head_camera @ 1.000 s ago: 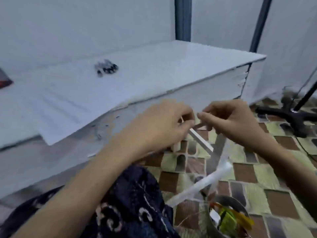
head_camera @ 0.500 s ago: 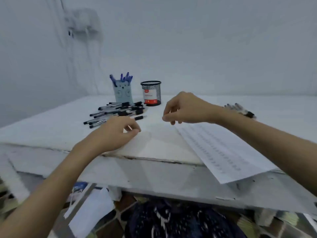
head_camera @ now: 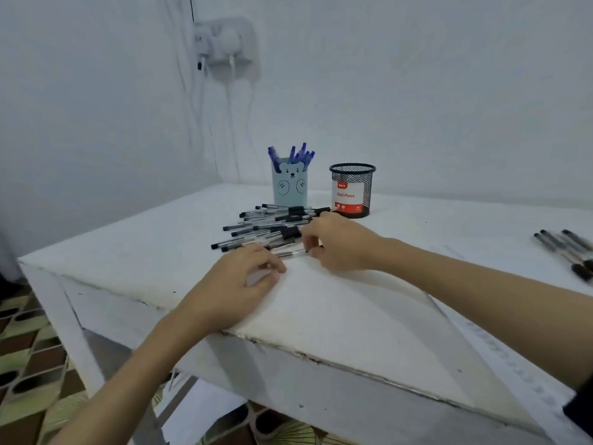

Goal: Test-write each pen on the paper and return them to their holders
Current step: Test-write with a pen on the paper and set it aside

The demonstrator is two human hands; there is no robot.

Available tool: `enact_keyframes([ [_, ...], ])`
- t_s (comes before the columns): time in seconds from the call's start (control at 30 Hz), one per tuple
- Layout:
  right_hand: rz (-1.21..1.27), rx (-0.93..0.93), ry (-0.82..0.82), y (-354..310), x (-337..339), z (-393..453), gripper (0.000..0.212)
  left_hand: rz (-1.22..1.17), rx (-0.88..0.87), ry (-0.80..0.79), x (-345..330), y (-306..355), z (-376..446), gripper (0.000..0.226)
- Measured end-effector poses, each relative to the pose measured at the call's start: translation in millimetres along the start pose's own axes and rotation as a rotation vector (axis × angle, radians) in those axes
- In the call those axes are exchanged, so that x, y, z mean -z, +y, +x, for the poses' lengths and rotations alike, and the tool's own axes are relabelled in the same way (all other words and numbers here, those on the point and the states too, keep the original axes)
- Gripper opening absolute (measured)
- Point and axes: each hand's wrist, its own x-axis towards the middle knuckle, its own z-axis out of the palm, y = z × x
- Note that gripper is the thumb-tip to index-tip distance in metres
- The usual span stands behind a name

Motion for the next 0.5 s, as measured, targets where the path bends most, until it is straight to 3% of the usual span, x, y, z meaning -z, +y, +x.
enact_keyframes([
  [0.23, 0.038, -0.128, -0.045, 23.5, 28.8, -18.0, 0.018, 0.046, -0.02, -0.026, 4.1, 0.1, 8.3, 0.012],
  [0.33, 0.112, -0.272, -0.009, 35.4, 50.2, -34.2, 0.033, 0.044, -0.021, -0.023, 3.5, 10.2, 12.2, 0.014],
  [0.4, 0.419, -0.406, 0.023, 48.8, 67.5, -50.2, 0.034, 0.038, -0.046, -0.032, -0.4, 21.4, 15.1, 0.014],
  [0.5, 0.74, -0.509, 0.064, 65.7, 90.2, -78.4, 0.012, 0.055, -0.119, -0.076, -10.8, 41.7, 23.5, 0.014],
])
